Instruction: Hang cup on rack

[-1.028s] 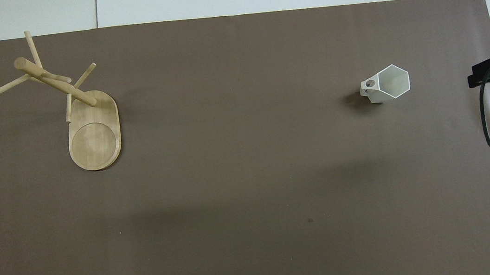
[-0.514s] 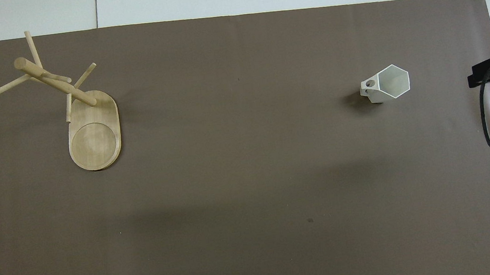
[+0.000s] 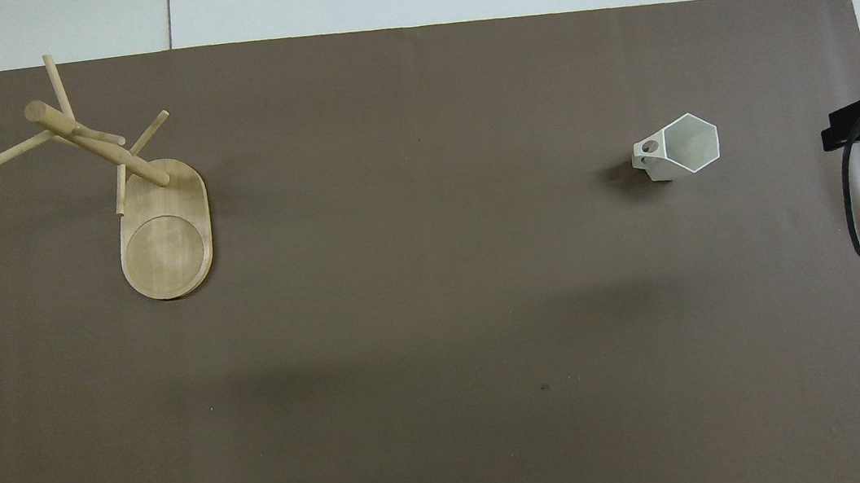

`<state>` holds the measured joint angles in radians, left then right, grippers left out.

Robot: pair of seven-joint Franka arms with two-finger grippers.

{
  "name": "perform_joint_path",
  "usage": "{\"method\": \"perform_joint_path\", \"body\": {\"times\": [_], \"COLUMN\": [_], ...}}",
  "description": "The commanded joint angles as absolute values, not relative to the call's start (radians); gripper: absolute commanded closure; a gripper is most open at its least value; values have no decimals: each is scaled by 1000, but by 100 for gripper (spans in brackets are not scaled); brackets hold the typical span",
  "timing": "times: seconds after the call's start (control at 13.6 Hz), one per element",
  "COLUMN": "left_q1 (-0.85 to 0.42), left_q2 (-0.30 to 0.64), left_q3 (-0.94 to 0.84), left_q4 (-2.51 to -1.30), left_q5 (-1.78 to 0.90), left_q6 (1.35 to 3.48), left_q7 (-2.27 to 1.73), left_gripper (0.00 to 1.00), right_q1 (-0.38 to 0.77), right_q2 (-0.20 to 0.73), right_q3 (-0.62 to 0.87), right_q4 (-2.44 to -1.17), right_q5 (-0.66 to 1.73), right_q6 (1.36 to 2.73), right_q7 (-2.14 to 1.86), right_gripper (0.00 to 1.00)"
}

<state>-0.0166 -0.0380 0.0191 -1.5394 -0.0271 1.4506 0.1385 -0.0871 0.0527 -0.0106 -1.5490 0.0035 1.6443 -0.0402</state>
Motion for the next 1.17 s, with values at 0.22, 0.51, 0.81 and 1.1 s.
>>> {"method": "perform_joint_path", "body": {"times": [0.22,0.51,0.81,1.1], "left_q1": [-14,-14,-14,-15], "left_q2": [-58,-58,-58,-58], "left_q3": [17,17,17,15], "left_q4": [-1563,-1563,-1563,-1563], "left_q5": [-12,-12,-12,-12], "left_q6": [1459,1460,1460,1468], "left_q7": [132,132,132,147], "left_gripper": [0,0,0,0], "right_q1": [-92,-94,-94,-94], "right_q2": [28,35,116,202], "right_q3": [-5,-5,-5,-5], "right_q4": [-1624,-1719,-1770,-1772], "right_q5": [-8,14,14,14], "right_q6": [1764,1885,2006,2110], "right_q7": [-25,-21,-21,-17], "right_gripper": [0,0,0,0]}}
